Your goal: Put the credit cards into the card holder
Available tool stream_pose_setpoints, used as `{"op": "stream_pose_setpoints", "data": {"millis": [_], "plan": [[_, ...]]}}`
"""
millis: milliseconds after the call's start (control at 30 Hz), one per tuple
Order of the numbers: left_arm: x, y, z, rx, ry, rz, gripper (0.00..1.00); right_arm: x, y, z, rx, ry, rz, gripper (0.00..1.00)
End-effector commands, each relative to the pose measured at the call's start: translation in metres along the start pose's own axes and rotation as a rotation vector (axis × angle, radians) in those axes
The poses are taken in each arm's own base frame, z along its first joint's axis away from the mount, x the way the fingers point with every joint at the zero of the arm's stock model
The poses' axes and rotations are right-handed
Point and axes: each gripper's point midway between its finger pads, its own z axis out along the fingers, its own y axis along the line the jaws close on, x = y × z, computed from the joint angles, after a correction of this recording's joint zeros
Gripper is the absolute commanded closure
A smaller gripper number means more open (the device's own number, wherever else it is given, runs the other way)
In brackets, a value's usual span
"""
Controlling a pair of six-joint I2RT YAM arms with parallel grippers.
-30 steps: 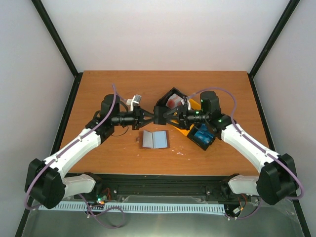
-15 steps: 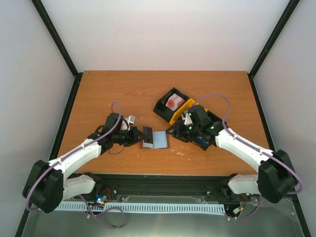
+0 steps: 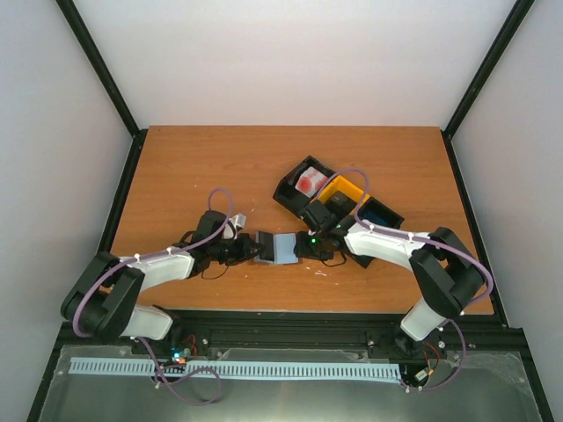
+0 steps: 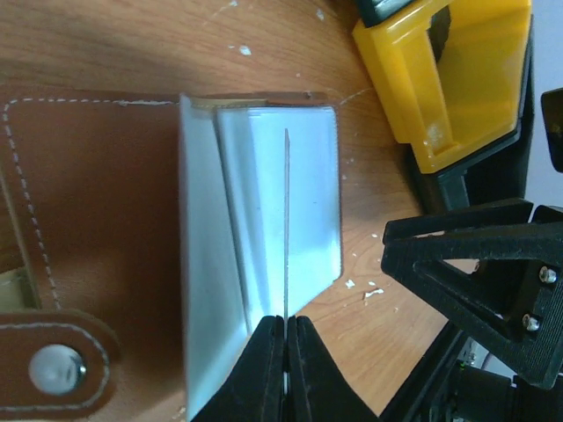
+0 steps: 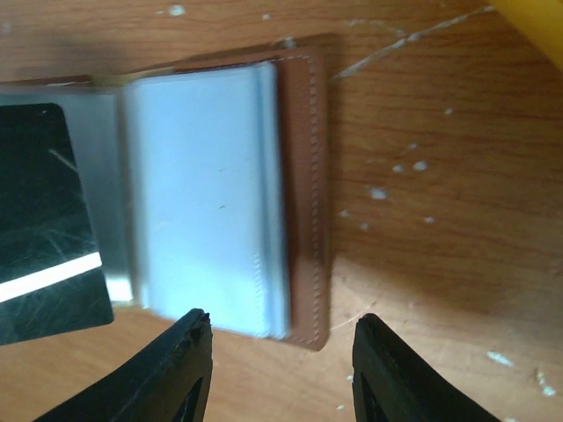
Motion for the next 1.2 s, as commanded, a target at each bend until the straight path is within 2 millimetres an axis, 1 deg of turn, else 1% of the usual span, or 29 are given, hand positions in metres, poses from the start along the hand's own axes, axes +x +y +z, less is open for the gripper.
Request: {"op": "stream_pose_setpoints", "data": {"millis": [0,67,200,333,567,833,933,1033,1167], "plan": [[-0.013,-0.005,0.007,0.047,-0.053,0.043,0.99,-0.012,-0.004,0.006,0.068,-0.042,-0.045,0.56],[-0.012,0.0,0.009,0.038,-0.055,0.034,0.99,-0.011,-0.006,0.013,0.072,-0.031,-0.044,0.57],[-0.009,0.004,0.015,0.048,-0.044,0.023,0.99,-0.009,-0.008,0.024,0.085,-0.003,-0.054,0.62],[-0.009,0.008,0.018,0.048,-0.049,0.009,0.99,-0.009,-0.009,0.028,0.094,0.011,-0.062,0.68],[-0.003,0.024,0.021,0.0,-0.041,-0.057,0.99,0.001,-0.016,0.035,0.119,0.054,-0.043,0.7],[0.006,0.02,0.028,0.045,0.027,-0.129,0.99,0.011,-0.023,0.04,0.141,0.102,-0.001,0.73],[0.009,0.022,0.027,0.042,0.033,-0.155,0.99,0.018,-0.026,0.04,0.14,0.123,0.015,0.74],[0.011,0.02,0.025,0.055,0.034,-0.145,0.99,0.024,-0.027,0.042,0.13,0.14,0.025,0.74],[0.021,0.023,0.025,0.068,0.062,-0.177,0.99,0.03,-0.027,0.048,0.112,0.153,0.045,0.75]]}}
